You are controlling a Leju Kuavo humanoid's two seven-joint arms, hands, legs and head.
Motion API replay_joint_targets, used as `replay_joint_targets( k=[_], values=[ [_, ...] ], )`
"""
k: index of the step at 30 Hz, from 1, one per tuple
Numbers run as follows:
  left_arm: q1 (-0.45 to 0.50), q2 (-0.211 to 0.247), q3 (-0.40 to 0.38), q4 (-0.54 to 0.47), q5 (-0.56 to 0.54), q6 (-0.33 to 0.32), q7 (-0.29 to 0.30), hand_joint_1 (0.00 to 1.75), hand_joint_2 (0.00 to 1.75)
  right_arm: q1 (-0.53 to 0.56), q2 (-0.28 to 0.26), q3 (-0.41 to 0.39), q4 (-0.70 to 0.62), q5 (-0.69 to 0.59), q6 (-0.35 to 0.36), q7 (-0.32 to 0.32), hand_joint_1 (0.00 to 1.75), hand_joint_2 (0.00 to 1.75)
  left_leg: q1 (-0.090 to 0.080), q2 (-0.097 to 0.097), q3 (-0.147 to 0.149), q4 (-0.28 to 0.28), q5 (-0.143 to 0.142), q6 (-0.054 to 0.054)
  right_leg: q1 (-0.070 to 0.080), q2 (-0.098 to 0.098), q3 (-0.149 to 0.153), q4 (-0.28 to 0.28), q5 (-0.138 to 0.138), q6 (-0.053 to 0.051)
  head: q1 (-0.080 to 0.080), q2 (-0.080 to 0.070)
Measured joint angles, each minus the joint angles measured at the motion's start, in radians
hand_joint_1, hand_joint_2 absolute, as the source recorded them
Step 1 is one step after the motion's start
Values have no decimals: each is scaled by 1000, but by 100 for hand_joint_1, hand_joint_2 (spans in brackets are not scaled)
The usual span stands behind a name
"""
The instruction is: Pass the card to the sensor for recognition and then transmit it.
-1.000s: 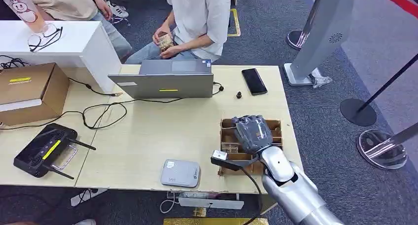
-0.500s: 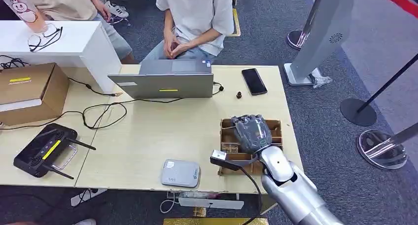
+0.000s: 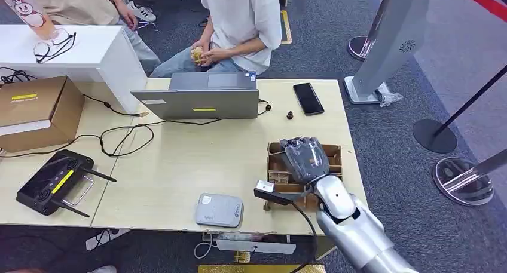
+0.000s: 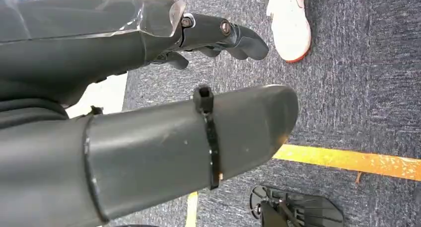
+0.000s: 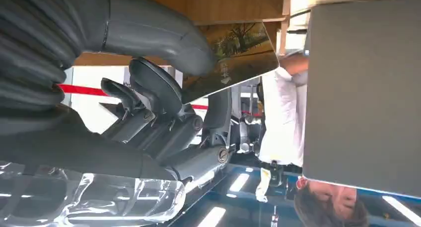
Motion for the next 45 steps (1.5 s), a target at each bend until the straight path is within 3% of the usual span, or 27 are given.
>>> replay_joint_targets(
  k=[45],
  values=[
    [13, 2, 0, 0, 16, 0, -19, 0, 0, -10, -2, 1, -114, -24, -7, -2, 175, 175, 0, 0, 0, 0, 0, 0, 0, 0, 0, 0, 0, 0, 0, 0]
  ],
)
